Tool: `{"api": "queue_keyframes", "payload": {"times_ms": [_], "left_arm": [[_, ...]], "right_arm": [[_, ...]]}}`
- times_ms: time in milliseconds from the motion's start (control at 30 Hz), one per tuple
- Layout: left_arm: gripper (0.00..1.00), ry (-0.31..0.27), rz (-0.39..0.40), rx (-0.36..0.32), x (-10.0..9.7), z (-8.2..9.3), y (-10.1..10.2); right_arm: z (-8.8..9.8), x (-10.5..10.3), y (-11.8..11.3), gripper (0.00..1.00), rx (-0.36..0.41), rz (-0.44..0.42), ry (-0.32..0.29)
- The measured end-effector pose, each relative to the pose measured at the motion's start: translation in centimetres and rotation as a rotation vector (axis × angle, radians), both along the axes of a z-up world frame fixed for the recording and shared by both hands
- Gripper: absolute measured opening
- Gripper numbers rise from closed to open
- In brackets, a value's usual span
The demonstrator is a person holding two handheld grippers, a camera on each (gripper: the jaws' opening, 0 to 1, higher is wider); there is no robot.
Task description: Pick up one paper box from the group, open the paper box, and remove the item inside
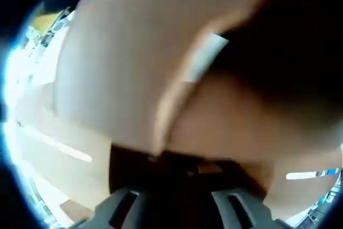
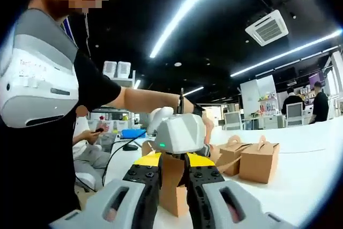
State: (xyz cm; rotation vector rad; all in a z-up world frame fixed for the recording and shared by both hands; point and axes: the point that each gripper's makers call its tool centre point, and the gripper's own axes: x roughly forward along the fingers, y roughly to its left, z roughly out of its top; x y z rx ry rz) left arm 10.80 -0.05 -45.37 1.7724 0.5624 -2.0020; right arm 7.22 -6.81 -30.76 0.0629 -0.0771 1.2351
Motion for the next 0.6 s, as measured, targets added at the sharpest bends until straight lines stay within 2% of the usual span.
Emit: {"api": "queue_keyframes", "payload": {"times_ms": [67,133,200,267,333,433,600], "left_arm": [[0.18,-0.003,-0.001,0.002,0.0,0.0,0.0],[0.18,-0.004,-0.003,0.004,0.0,0.0,0.0],[0.18,-0.004,-0.006,0.005,0.0,0.0,0.0],[0.18,-0.002,-0.006,0.005,0.0,0.0,0.0],[0.18,0.001,-0.003,0.003,0.0,0.0,0.0],[0.18,0.007,0.002,-0.004,0.1,0.0,0.0],[0.18,0.026,0.017,-0.015,0.1,0.0,0.0]], "right_arm": [[-1.8,1.5,0.7,0.17,-0.114,-0.050,-0.007],[-2.9,1.9,1.6,0.18,-0.162,-0.031,0.011],[-2.9,1.6,2.7,0.18,-0.135,0.033,0.033],[-2.6,1.4,3.3,0.17,-0.110,0.067,0.026],[-2.6,1.7,3.6,0.16,-0.104,0.081,0.030],[-2.6,2.1,3.6,0.08,-0.106,0.091,0.033],[-2.2,1.5,3.3,0.03,-0.094,0.132,0.023]]}}
